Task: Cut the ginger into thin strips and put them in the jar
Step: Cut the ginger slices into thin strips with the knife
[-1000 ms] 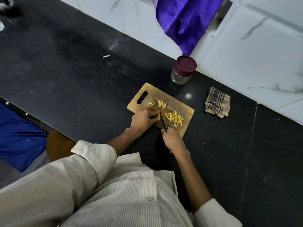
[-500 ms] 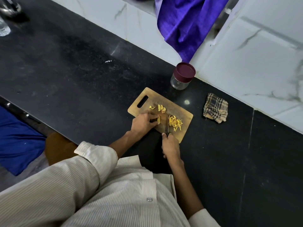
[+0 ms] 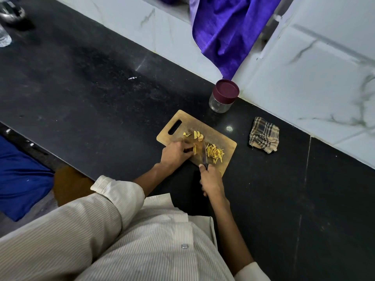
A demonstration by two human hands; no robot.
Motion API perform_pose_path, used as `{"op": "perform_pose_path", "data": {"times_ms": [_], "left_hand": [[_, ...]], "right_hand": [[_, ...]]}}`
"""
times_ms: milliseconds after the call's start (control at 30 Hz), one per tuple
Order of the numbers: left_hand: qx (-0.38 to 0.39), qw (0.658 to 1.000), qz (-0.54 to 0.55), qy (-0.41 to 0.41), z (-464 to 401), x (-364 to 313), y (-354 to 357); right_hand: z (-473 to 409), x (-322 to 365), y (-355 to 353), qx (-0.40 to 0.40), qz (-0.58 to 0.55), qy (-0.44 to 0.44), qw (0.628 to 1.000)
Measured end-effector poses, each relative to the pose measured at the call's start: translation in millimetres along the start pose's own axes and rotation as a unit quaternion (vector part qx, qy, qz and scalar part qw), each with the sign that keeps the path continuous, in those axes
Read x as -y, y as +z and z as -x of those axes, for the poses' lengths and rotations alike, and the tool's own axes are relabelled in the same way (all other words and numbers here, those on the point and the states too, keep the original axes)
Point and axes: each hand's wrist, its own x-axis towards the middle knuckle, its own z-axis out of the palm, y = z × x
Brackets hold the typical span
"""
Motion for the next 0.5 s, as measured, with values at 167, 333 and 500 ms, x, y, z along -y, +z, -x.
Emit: {"op": "perform_pose_path", "data": {"times_ms": [167, 333, 500], "left_hand": [[0.001, 1.000, 0.007, 0.003, 0.1, -0.7, -0.3], [0.000, 1.000, 0.001, 0.006, -0.1, -1.3, -1.7], [-0.005, 1.000, 0.012, 0.007, 0.7, -1.9, -1.8]], "right_hand": [[1.7, 5.7, 6.7, 0.014, 0.009, -0.007, 1.000], [0.5, 7.2, 14.1, 0.007, 0.024, -0.014, 1.000], [2.6, 9.9, 12.3, 0.015, 0.039, -0.011, 0.999]]}}
